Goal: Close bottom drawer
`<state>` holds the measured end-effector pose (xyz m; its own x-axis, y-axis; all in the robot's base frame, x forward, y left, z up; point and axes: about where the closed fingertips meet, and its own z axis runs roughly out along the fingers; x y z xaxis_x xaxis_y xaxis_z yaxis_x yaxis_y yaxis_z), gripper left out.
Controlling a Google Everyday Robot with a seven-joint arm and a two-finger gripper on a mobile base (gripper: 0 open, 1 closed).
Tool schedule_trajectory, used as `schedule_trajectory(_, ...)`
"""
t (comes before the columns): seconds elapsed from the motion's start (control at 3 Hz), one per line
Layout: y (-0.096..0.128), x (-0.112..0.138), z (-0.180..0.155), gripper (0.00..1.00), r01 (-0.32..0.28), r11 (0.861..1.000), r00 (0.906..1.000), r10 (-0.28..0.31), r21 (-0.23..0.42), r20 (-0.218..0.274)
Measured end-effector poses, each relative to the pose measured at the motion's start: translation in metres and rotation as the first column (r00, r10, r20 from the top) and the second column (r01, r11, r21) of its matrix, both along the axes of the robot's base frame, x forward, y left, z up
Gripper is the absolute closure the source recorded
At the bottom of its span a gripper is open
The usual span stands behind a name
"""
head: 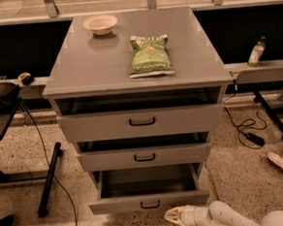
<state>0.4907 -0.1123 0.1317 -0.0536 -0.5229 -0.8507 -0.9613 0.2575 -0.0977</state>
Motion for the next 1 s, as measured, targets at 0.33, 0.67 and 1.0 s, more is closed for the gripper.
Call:
schedule_trajectory(0.33,0.005,0.015,0.002,1.00,0.055,0.998,0.9939,-0.055,0.008,0.096)
schedule_trajectory(0.67,0.012,0.054,0.003,1.00,0.142,0.990,0.9659,-0.144,0.021,0.215)
schedule_trajectory(1.0,0.011,0.067,0.004,1.00,0.171,0.985,0.9553,-0.171,0.022,0.241)
